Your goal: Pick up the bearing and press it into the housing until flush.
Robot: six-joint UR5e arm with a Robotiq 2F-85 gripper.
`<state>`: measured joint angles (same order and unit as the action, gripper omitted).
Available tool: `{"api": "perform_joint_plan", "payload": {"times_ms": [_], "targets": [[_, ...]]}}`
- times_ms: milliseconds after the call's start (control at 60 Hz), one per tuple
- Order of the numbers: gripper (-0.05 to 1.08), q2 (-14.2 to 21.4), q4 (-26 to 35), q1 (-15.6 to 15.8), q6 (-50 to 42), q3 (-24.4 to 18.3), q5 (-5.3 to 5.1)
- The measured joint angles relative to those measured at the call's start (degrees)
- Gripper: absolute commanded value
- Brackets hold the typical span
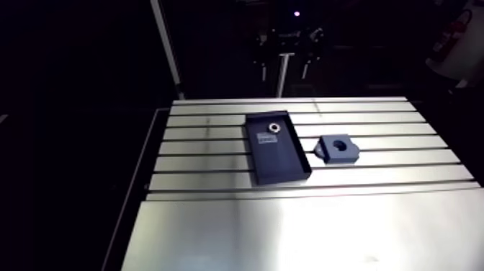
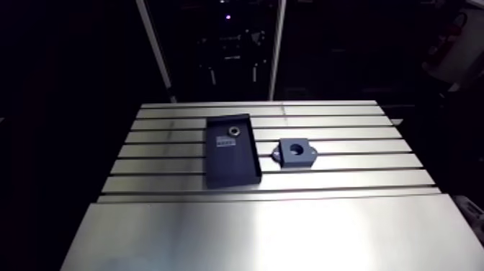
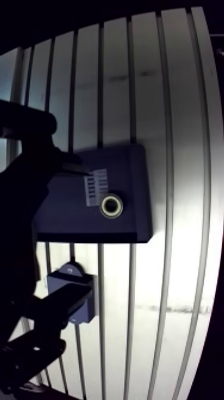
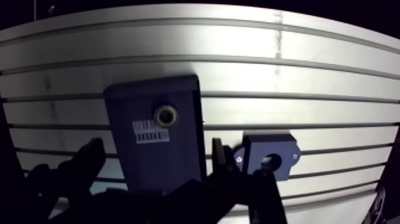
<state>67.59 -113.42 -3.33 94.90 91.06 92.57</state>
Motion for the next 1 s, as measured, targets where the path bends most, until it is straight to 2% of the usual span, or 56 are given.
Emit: {"api": "perform_joint_plan", "payload": {"times_ms": [400, 567, 767, 1000], "targets": [[0.05, -1.2, -2.2, 0.2, 0.1, 2.6, -0.61], [0.08, -1.7, -2.6, 0.3, 0.1, 3.5, -0.72], [0.19, -2.4, -3.7, 0.3, 0.0, 4.5, -0.71], [0.20, -3.2, -5.0, 0.3, -0.1, 5.3, -0.49]]}}
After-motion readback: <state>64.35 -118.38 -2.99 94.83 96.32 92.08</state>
